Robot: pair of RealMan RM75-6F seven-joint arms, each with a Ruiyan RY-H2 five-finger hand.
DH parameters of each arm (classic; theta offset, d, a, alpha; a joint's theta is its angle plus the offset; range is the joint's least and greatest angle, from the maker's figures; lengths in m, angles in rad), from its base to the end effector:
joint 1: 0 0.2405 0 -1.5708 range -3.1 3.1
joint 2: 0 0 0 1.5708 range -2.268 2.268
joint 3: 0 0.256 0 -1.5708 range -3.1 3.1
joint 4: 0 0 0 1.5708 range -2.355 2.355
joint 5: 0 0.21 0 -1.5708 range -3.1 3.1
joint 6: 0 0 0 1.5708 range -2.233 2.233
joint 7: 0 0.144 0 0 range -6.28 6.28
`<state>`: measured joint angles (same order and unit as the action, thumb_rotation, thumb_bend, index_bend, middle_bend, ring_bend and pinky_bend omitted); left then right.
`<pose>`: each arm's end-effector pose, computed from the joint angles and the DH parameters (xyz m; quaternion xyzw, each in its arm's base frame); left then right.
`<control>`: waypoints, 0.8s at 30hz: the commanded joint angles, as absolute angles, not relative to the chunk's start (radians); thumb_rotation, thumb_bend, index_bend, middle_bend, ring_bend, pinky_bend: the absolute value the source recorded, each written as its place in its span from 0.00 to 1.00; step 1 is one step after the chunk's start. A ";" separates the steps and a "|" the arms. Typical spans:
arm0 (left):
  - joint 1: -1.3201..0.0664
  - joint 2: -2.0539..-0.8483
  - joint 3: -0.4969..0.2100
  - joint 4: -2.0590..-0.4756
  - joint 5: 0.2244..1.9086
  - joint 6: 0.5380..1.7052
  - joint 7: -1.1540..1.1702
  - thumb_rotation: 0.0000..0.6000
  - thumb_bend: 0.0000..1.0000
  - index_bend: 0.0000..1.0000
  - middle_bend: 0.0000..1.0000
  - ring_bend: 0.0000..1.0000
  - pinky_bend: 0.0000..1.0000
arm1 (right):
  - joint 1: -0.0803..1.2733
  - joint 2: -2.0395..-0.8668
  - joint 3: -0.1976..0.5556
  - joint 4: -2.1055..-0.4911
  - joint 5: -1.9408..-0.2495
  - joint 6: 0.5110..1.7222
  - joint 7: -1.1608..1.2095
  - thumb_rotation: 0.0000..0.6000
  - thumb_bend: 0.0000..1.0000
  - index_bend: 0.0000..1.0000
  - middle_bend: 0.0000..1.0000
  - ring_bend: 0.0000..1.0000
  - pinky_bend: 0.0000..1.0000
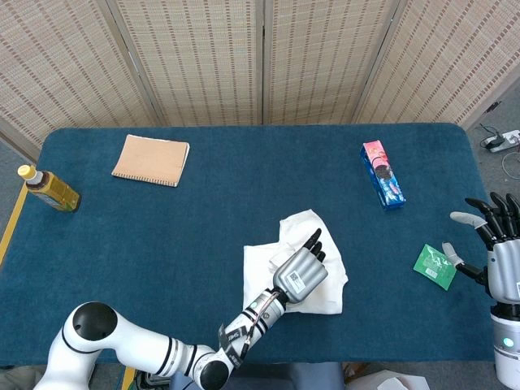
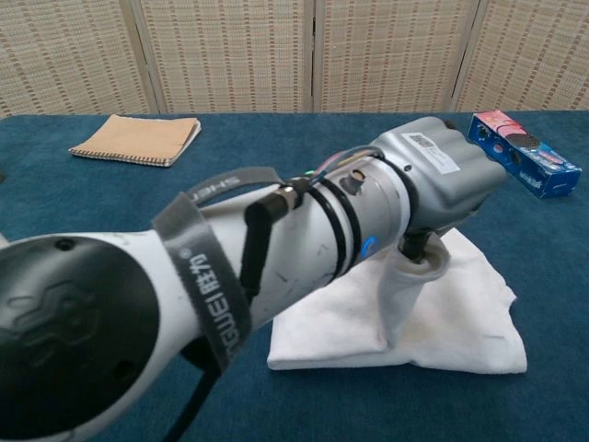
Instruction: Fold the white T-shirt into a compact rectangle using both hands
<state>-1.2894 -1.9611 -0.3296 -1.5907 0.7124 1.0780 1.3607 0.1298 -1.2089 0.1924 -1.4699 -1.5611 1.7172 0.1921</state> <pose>0.0986 0.2677 -0.1115 -0.8648 -0.0610 -0.3352 0.3688 -0.2888 -0.2149 0.1914 0.5130 -0.2867 0.5625 0.5816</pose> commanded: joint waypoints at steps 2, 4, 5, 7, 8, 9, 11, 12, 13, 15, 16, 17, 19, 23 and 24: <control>-1.342 -2.001 -0.362 -1.542 0.666 1.085 1.375 1.00 0.92 0.81 0.36 0.20 0.00 | 0.124 -1.203 0.195 -1.466 -1.555 1.720 0.200 1.00 0.21 0.36 0.23 0.08 0.00; -1.367 -2.016 -0.374 -1.523 0.644 1.088 1.384 1.00 0.92 0.81 0.36 0.20 0.00 | 0.122 -1.202 0.197 -1.462 -1.551 1.720 0.206 1.00 0.21 0.36 0.23 0.08 0.00; -1.377 -2.022 -0.379 -1.516 0.636 1.089 1.386 1.00 0.92 0.81 0.36 0.20 0.00 | 0.121 -1.201 0.198 -1.461 -1.548 1.720 0.209 1.00 0.21 0.36 0.23 0.08 0.00; -1.398 -2.036 -0.388 -1.498 0.621 1.092 1.388 1.00 0.92 0.81 0.36 0.20 0.00 | 0.119 -1.201 0.200 -1.456 -1.544 1.720 0.214 1.00 0.21 0.36 0.23 0.08 0.00; -1.407 -2.042 -0.392 -1.490 0.615 1.092 1.387 1.00 0.92 0.81 0.36 0.20 0.00 | 0.118 -1.201 0.200 -1.454 -1.542 1.720 0.217 1.00 0.21 0.36 0.23 0.08 0.00; -1.418 -2.050 -0.395 -1.478 0.608 1.092 1.387 1.00 0.92 0.81 0.36 0.20 0.00 | 0.117 -1.200 0.201 -1.452 -1.540 1.721 0.220 1.00 0.21 0.36 0.23 0.08 0.00; -1.430 -2.061 -0.395 -1.460 0.599 1.090 1.383 1.00 0.92 0.78 0.36 0.20 0.00 | 0.115 -1.199 0.202 -1.449 -1.538 1.721 0.224 1.00 0.21 0.36 0.23 0.08 0.00; -1.437 -2.069 -0.394 -1.449 0.592 1.089 1.379 1.00 0.92 0.75 0.36 0.20 0.00 | 0.114 -1.199 0.203 -1.447 -1.536 1.722 0.227 1.00 0.21 0.36 0.23 0.08 0.00; -1.442 -2.073 -0.392 -1.441 0.587 1.087 1.378 1.00 0.90 0.69 0.34 0.19 0.00 | 0.113 -1.198 0.203 -1.445 -1.535 1.721 0.229 1.00 0.21 0.36 0.23 0.08 0.00; -1.450 -2.082 -0.392 -1.425 0.578 1.090 1.374 1.00 0.77 0.54 0.28 0.19 0.00 | 0.112 -1.198 0.204 -1.443 -1.532 1.720 0.233 1.00 0.21 0.36 0.23 0.08 0.00; -1.455 -2.090 -0.391 -1.414 0.574 1.100 1.374 1.00 0.66 0.44 0.24 0.18 0.00 | 0.111 -1.198 0.204 -1.441 -1.532 1.721 0.235 1.00 0.21 0.36 0.23 0.08 0.00; -1.458 -2.096 -0.391 -1.406 0.571 1.109 1.376 1.00 0.57 0.36 0.21 0.16 0.00 | 0.110 -1.199 0.204 -1.440 -1.532 1.721 0.236 1.00 0.21 0.36 0.23 0.08 0.00; -1.465 -2.110 -0.390 -1.388 0.569 1.135 1.382 1.00 0.38 0.22 0.14 0.12 0.00 | 0.110 -1.199 0.205 -1.438 -1.531 1.721 0.239 1.00 0.21 0.36 0.23 0.08 0.00; -1.467 -2.126 -0.400 -1.381 0.556 1.168 1.380 1.00 0.20 0.04 0.04 0.04 0.00 | 0.110 -1.200 0.206 -1.435 -1.532 1.720 0.243 1.00 0.21 0.36 0.23 0.08 0.00; -1.468 -2.131 -0.405 -1.380 0.555 1.177 1.375 1.00 0.17 0.01 0.01 0.01 0.00 | 0.110 -1.200 0.206 -1.436 -1.532 1.720 0.243 1.00 0.21 0.36 0.23 0.08 0.00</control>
